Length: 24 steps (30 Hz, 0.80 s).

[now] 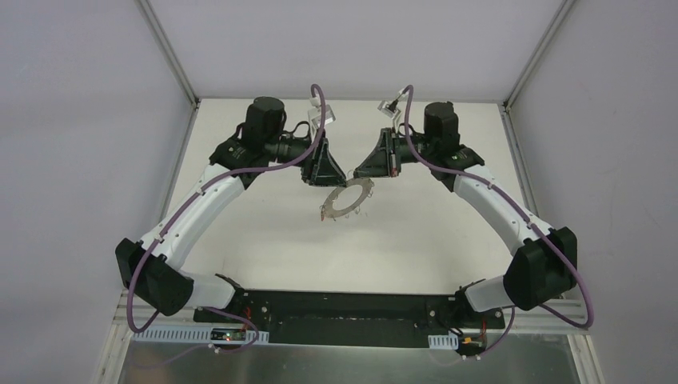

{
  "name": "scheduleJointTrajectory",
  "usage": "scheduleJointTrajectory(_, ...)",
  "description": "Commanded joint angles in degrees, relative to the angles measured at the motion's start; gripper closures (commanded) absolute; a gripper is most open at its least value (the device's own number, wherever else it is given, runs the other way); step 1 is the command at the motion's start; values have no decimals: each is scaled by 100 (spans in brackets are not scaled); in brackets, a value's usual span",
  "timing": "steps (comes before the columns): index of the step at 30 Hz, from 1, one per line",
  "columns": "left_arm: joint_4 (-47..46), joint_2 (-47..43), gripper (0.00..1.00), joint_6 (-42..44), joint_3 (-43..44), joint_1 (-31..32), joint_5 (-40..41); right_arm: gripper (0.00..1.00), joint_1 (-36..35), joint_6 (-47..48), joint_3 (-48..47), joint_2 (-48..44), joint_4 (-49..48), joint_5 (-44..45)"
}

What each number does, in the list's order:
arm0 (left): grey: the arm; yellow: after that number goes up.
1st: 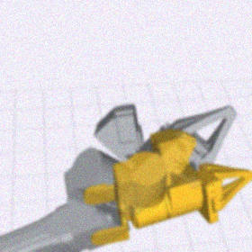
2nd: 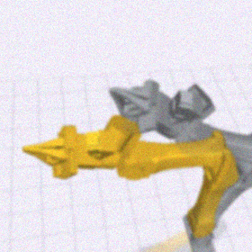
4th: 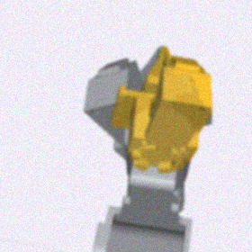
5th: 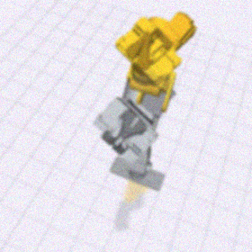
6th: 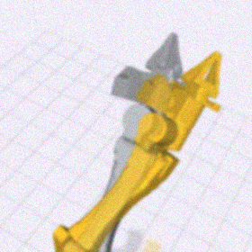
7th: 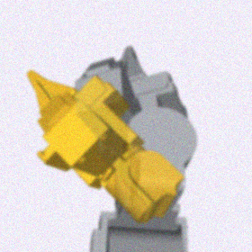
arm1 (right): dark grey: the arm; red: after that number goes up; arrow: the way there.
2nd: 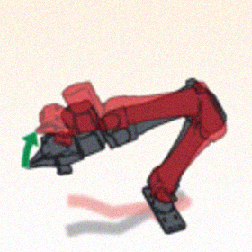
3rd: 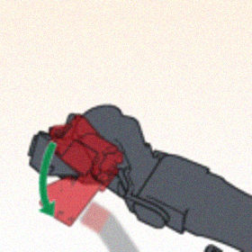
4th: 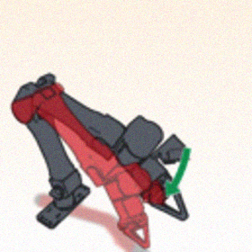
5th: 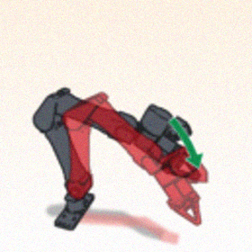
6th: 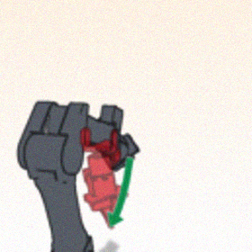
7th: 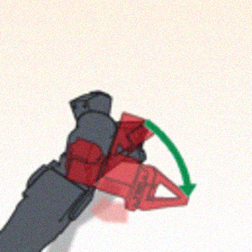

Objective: Put the keys on the keyring

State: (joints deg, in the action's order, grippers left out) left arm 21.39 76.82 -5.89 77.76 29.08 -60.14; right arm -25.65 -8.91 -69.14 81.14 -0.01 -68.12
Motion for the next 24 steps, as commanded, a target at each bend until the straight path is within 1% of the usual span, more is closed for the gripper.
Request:
scheduleJointTrajectory(1,-741,-323,67,-504,-82,-194,437,100,52,-1142,-67,71,-890,180)
scheduleJointTrajectory(5,-851,-373,69,-648,-143,-298,777,100,94,-1615,-20,87,-1104,359)
scheduleJointTrajectory(12,-1005,-405,72,-714,-338,-352,890,100,252,-2399,115,27,-1492,591)
scheduleJointTrajectory(17,-1010,-309,75,-744,-278,-350,1031,100,274,-2685,114,9,-1495,778)
scheduleJointTrajectory(24,-979,-58,80,-764,-126,-350,992,100,333,-2998,107,-1,-1431,1069)
